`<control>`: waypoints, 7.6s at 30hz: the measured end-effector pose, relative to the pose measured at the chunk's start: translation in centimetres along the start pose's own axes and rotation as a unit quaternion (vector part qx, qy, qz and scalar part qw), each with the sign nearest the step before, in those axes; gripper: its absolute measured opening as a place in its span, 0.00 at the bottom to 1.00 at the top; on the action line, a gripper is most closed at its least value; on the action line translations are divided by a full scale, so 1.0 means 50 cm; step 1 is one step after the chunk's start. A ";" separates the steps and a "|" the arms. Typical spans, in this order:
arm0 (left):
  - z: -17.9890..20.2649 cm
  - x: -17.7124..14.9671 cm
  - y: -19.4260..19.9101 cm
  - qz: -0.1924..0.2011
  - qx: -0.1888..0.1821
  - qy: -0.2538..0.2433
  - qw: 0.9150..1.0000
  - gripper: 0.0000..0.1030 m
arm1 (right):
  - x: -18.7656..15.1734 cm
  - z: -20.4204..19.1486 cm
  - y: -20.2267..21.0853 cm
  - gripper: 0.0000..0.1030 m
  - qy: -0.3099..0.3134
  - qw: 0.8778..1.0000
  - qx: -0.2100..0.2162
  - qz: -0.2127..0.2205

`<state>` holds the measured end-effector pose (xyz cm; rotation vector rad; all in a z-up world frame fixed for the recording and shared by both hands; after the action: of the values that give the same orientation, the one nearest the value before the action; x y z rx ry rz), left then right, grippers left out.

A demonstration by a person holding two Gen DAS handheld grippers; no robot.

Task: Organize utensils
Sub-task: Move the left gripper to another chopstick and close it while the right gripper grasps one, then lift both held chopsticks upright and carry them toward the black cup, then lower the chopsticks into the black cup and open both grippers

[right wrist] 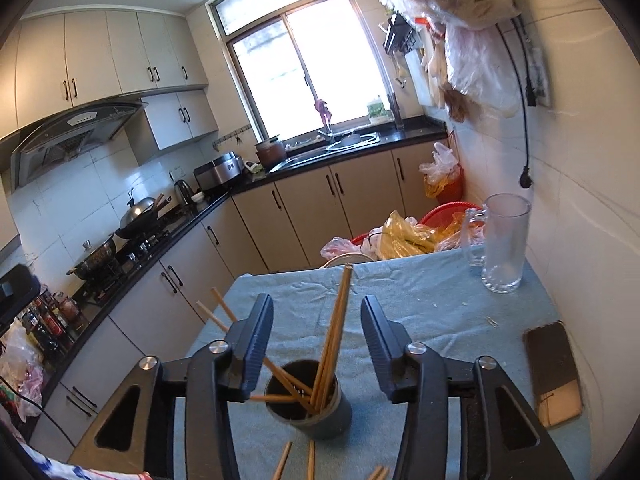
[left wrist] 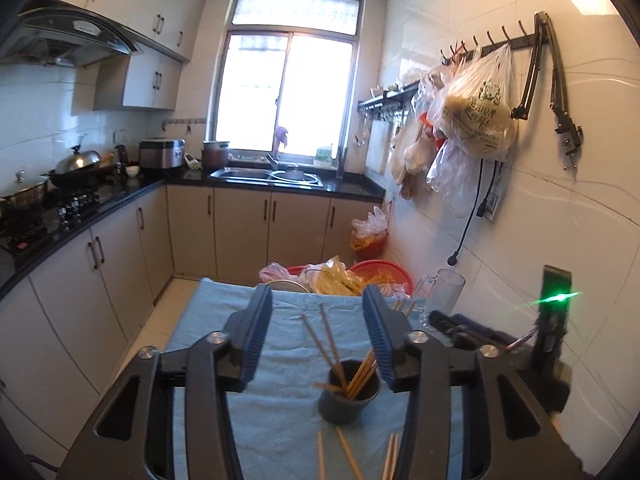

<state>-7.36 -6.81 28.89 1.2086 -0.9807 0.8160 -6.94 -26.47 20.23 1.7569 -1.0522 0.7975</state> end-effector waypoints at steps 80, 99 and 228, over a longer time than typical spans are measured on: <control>0.008 -0.501 -0.251 -0.389 0.056 0.039 0.919 0.06 | -0.407 0.217 0.035 0.14 -0.052 0.962 0.018 -0.269; 0.027 -0.468 -0.331 -0.438 -0.017 -0.062 0.897 0.09 | -0.350 0.216 -0.053 0.22 -0.030 0.914 -0.106 -0.390; 0.073 0.007 -0.135 -0.042 -0.002 -0.006 0.999 0.37 | -0.008 0.041 -0.113 0.34 0.007 0.999 0.004 -0.046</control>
<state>-1.70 -11.64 26.96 1.2441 -0.9337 0.7412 -1.88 -26.99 17.02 1.7911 -0.9541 0.7569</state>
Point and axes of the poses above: each gripper's, at about its wrist camera, not at the fingertips, and y roughly against the way its jaws point, z to its right, x to its top, the point moved 1 cm from there along -y, roughly the way its jaws point, and after that the axes turned 11 degrees about x, right-handed, at the moved point
